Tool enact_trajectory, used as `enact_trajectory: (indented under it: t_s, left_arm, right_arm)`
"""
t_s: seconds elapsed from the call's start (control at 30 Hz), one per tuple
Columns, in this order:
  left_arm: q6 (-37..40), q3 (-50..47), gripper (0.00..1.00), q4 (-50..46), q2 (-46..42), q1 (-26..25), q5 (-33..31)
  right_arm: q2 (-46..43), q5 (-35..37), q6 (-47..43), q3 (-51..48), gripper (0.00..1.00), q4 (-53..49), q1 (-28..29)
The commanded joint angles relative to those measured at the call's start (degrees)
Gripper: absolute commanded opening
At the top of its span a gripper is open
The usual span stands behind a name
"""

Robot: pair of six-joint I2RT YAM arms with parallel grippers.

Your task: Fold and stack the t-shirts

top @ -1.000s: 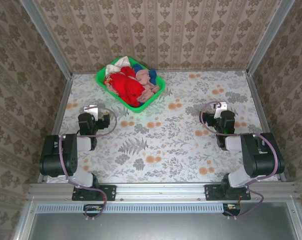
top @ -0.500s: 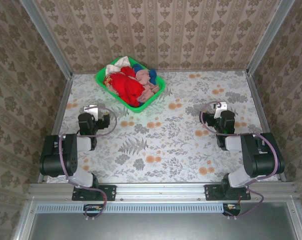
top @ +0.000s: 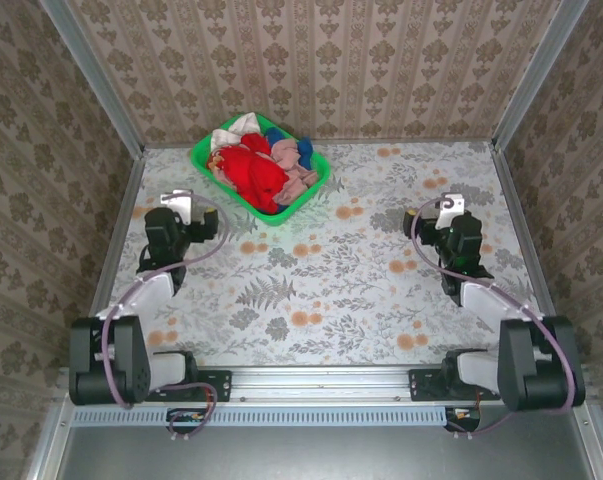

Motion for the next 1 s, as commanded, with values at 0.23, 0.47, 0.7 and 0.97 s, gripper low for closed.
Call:
enact_trajectory:
  t_s: [0.23, 0.47, 0.7, 0.97]
  left_arm:
    - [4.5, 23.3, 1.0, -25.2, 5.8, -13.3, 10.1]
    - [2.6, 40.2, 0.95, -37.3, 19.7, -21.8, 9.7]
    - [-3.9, 56.3, 0.81, -48.3, 34.9, -26.9, 6.9]
    - [-3.9, 64.6, 0.7, -54.3, 45.8, -28.2, 6.3]
  right_arm:
    - [-10.2, -8.6, -8.2, 7.2, 1.0, -19.5, 12.3]
    - [-11.0, -8.4, -11.8, 12.0, 1.0, -27.5, 25.2]
    - [-10.3, -8.5, -11.3, 16.1, 1.0, -28.7, 32.3]
    - [-9.7, -5.4, -10.3, 18.4, 1.0, -25.1, 33.0]
